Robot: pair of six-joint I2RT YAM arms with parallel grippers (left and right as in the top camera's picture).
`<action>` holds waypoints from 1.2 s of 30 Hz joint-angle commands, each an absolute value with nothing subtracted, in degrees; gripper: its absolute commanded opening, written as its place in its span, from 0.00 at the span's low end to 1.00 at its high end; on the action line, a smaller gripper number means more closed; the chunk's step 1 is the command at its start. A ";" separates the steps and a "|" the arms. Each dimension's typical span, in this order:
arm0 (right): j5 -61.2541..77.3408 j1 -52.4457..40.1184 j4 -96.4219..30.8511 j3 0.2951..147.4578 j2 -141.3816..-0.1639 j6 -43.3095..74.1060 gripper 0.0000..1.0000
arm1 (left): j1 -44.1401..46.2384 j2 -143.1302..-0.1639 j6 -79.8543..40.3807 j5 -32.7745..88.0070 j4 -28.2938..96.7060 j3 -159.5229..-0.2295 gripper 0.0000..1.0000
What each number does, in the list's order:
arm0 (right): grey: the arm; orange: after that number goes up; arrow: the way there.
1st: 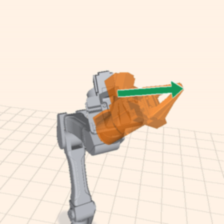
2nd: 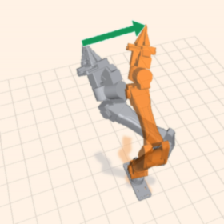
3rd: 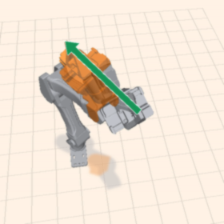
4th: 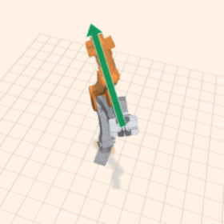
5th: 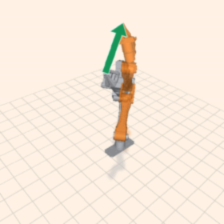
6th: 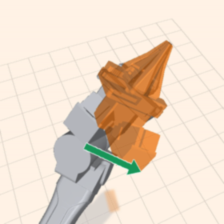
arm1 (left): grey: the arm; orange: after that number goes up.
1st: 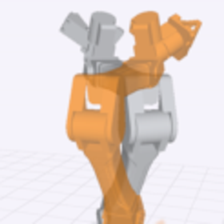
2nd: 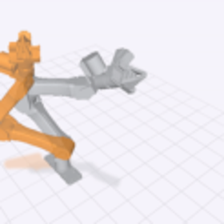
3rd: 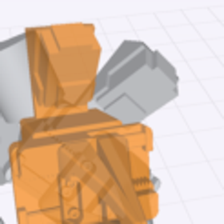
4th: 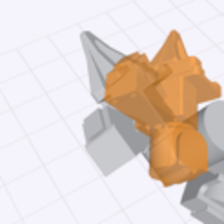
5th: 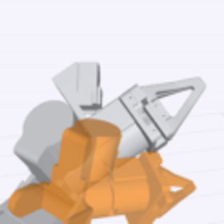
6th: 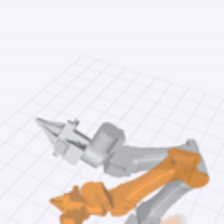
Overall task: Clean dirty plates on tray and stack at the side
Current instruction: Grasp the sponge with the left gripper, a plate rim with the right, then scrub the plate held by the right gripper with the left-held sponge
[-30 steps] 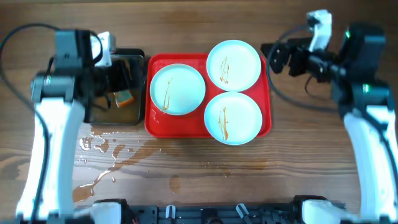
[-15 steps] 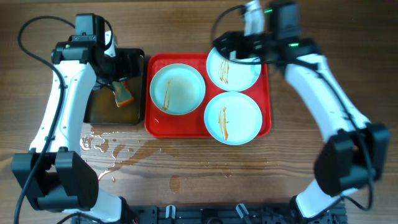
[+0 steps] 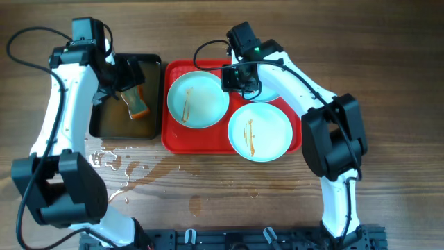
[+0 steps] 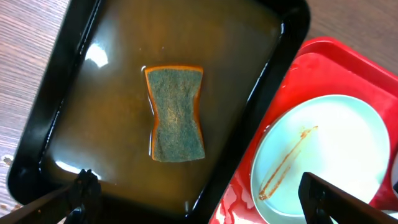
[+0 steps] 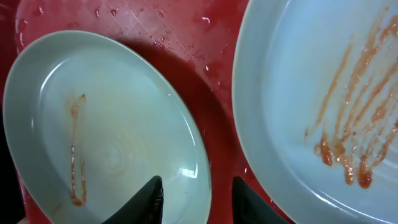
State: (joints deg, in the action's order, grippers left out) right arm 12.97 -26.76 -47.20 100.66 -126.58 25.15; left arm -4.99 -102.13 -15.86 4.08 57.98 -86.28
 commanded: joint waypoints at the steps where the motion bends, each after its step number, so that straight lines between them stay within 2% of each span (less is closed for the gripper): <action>1: 12.51 -26.92 -47.24 101.49 -129.84 27.46 0.32 | -5.17 -104.07 -17.21 3.55 57.10 -87.33 1.00; 10: 12.86 -28.49 -45.17 100.68 -131.83 32.10 0.26 | -5.17 -105.03 -17.19 3.53 53.58 -87.22 1.00; 17: 11.51 -30.04 -45.17 100.38 -131.90 33.19 0.04 | -5.17 -106.76 -19.97 3.51 52.99 -85.65 1.00; 18: 11.31 -30.04 -45.17 100.38 -131.92 33.21 0.05 | -5.15 -107.42 -20.03 3.53 52.64 -84.93 0.97; 19: 10.96 -30.04 -45.04 100.38 -131.90 33.21 0.04 | -5.17 -108.27 -20.03 3.53 52.07 -84.20 0.93; 20: 10.96 -30.04 -44.88 100.38 -131.92 33.19 0.04 | -5.15 -109.78 -21.50 3.57 48.73 -82.11 0.68; 22: 10.96 -30.04 -44.84 100.38 -131.92 33.17 0.04 | -5.15 -110.59 -21.96 4.03 46.96 -81.21 0.49; 24: 10.98 -30.04 -44.86 100.38 -131.90 33.12 0.04 | -5.15 -111.90 -21.91 4.01 46.72 -80.75 0.47; 27: 10.96 -30.04 -44.84 100.38 -131.92 32.99 0.05 | -5.17 -114.43 -20.62 3.97 46.37 -79.90 0.56; 30: 10.98 -30.04 -44.77 100.38 -131.90 33.01 0.05 | -5.15 -116.60 -19.70 3.97 44.23 -78.59 0.54; 33: 10.98 -30.04 -44.77 100.38 -131.90 32.99 0.05 | -5.17 -117.78 -19.53 3.46 42.76 -77.58 0.40; 35: 10.98 -30.04 -44.75 100.38 -131.90 33.01 0.05 | -5.17 -117.84 -19.53 2.66 42.37 -77.58 0.20; 36: 11.00 -30.04 -44.64 100.38 -131.92 33.01 0.05 | -5.17 -117.82 -19.55 2.35 42.33 -77.58 0.04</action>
State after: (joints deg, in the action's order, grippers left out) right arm 11.31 -29.56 -45.10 100.60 -130.85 32.56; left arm -4.99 -116.75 -19.59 3.62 42.78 -78.43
